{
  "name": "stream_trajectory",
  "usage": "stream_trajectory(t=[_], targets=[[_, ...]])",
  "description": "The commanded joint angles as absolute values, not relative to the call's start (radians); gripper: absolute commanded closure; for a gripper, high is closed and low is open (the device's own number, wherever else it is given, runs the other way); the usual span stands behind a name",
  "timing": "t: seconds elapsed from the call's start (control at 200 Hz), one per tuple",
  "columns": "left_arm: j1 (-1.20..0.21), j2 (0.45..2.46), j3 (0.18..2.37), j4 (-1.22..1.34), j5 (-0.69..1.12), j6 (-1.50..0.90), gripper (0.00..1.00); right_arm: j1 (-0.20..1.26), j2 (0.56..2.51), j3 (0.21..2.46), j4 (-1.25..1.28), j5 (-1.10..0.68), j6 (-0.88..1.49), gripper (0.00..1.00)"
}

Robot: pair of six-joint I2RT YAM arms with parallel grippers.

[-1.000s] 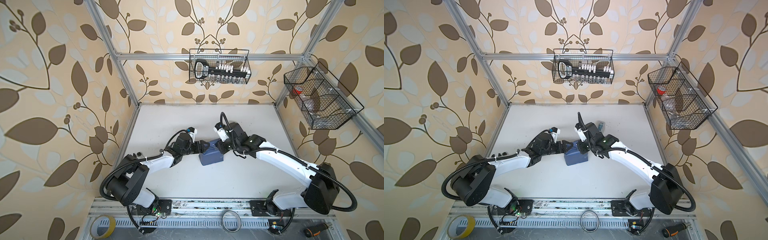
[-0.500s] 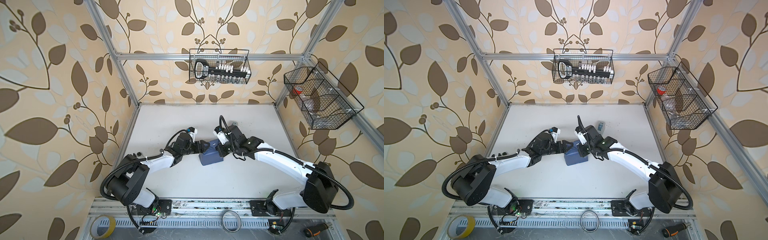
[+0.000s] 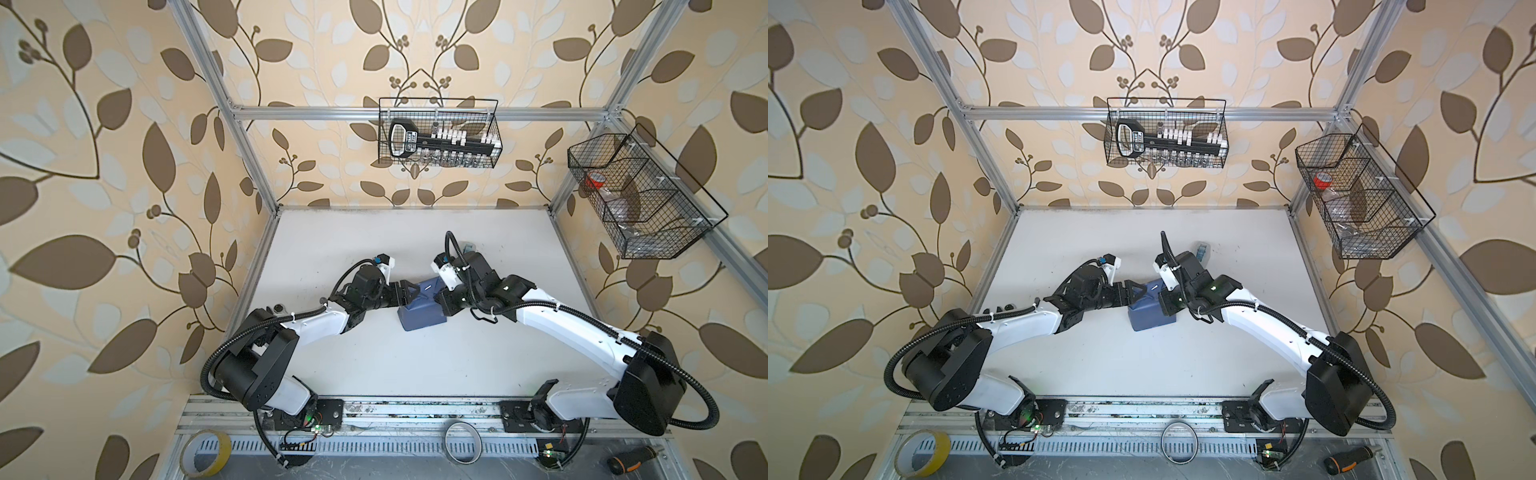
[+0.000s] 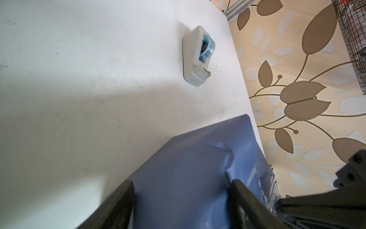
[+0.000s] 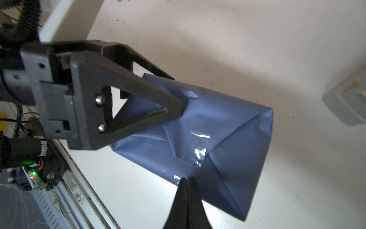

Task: Wrap a gift box in wrapping paper
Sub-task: Stick the wrapping paper to the gift box.

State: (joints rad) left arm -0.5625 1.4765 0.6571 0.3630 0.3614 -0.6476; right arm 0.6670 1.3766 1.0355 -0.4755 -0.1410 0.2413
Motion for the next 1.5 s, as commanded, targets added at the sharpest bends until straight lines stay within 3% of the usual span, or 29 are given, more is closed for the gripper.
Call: stream_trajectory(t=[0.0, 0.68, 0.975, 1.494], targets=[[-0.569, 1.526, 0.631, 0.183, 0.328, -0.594, 0.23, 0.663, 1.419, 1.093, -0.431, -0.169, 0.250, 0.95], [-0.570, 1.535, 0.635, 0.189, 0.336, -0.590, 0.23, 0.583, 1.605, 1.174, -0.347, -0.134, 0.263, 0.96], [-0.571, 1.534, 0.639, 0.190, 0.331, -0.591, 0.23, 0.579, 1.479, 1.104, -0.314, -0.243, 0.283, 0.92], [-0.570, 1.536, 0.670, 0.180, 0.330, -0.593, 0.22, 0.621, 1.355, 0.892, -0.352, -0.245, 0.304, 0.92]])
